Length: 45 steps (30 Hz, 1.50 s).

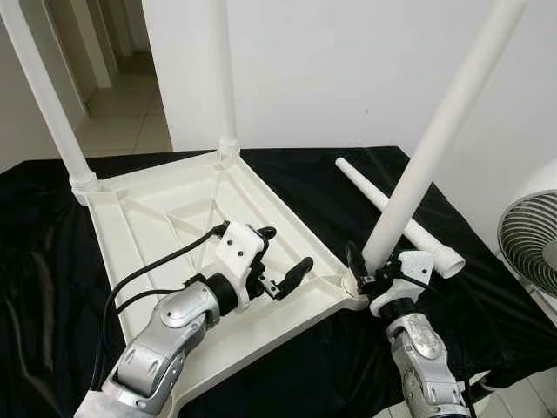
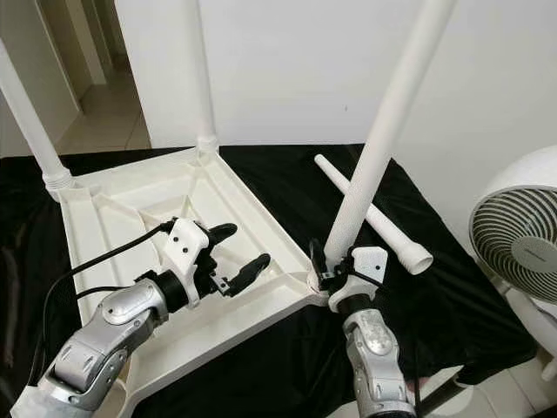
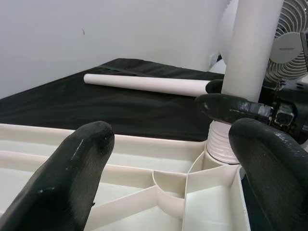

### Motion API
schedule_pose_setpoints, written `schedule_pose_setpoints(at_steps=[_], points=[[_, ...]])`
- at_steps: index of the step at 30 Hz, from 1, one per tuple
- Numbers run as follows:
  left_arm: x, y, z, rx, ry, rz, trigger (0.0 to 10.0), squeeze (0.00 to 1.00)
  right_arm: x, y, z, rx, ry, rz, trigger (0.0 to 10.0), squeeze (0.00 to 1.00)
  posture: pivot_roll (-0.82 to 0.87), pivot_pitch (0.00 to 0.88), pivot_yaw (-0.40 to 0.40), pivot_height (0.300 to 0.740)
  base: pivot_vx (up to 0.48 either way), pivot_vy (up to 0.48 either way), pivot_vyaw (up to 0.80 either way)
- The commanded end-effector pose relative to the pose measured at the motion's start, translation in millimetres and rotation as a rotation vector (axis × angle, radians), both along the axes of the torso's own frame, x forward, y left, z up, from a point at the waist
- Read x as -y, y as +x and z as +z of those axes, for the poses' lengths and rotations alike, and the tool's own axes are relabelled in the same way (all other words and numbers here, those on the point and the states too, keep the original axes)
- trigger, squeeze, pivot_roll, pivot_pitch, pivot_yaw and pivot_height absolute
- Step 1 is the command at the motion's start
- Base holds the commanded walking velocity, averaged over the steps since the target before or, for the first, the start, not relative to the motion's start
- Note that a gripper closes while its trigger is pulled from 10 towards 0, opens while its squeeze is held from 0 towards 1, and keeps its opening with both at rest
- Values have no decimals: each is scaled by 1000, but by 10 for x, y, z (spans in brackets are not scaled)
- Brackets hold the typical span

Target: Building children table

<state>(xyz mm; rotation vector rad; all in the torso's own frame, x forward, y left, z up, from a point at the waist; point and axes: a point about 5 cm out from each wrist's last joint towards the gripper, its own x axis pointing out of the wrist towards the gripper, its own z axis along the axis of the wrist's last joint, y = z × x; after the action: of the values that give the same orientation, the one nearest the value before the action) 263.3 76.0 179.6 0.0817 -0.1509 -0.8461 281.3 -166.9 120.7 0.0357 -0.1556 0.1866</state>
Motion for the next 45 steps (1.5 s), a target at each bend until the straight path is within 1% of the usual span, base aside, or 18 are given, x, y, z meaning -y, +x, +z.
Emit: schedule_pose_setpoints(at_steps=[1,2,4,7,11,16,17,19,22,24,25,27,28,30,33,36,41,45], points=[[24,-32,12,3,19,-67,10000,0,70,-69,-302,-197,-7,-19,10000,0,0,65,61,740,0,0,0],[28,-33,12,4,19,-68,10000,0,59,-53,-221,-164,-17,-8,10000,0,-2,65,60,740,0,0,0],[30,-34,12,4,19,-69,10000,0,54,-44,-173,-144,-22,-1,10000,0,-2,65,60,740,0,0,0],[35,-31,15,4,18,-70,10000,0,11,-21,34,-63,-19,30,10000,0,-3,65,59,740,0,0,0],[37,-31,16,5,17,-70,10000,0,-10,-18,106,-37,-16,43,10000,0,-3,65,59,740,0,0,0],[46,-28,19,5,15,-71,10000,0,-56,-25,252,8,-14,71,10000,0,-7,65,58,740,0,0,0],[46,-28,19,5,15,-71,10000,0,-56,-25,252,8,-14,71,10000,0,-7,65,58,740,0,0,0],[49,-26,22,6,14,-73,10000,0,-80,-59,235,8,-49,96,10000,0,-9,67,57,740,0,0,0],[50,-24,24,6,14,-72,10000,0,-80,-74,205,-1,-55,98,10000,0,-8,68,57,740,0,0,0],[49,-19,30,8,12,-70,10000,0,-41,-104,70,-34,-93,81,10000,0,-10,68,57,740,0,0,0],[49,-17,31,9,11,-69,10000,0,-25,-114,29,-42,-115,72,10000,0,-10,68,57,740,0,0,0],[50,-17,32,8,10,-69,10000,0,-16,-126,-13,-48,-122,71,10000,0,-11,69,58,740,0,0,0],[53,-22,31,9,10,-70,10000,0,22,-137,-79,-59,-108,42,10000,0,-11,69,58,740,0,0,0],[54,-24,30,9,10,-71,10000,0,34,-139,-97,-64,-98,33,10000,0,-11,69,58,740,0,0,0],[53,-17,37,10,9,-71,10000,0,113,-134,-153,-67,-97,-15,10000,0,-9,68,59,740,0,0,0],[49,-14,40,11,9,-70,10000,0,135,-140,-187,-68,-87,-25,10000,0,-8,68,60,740,0,0,0],[41,-14,44,11,11,-70,10000,0,83,-176,-245,-72,-107,3,10000,0,-5,70,63,740,0,0,0],[41,-16,45,10,9,-69,10000,0,77,-176,-278,-85,-96,3,10000,0,-4,69,63,740,0,0,0]])
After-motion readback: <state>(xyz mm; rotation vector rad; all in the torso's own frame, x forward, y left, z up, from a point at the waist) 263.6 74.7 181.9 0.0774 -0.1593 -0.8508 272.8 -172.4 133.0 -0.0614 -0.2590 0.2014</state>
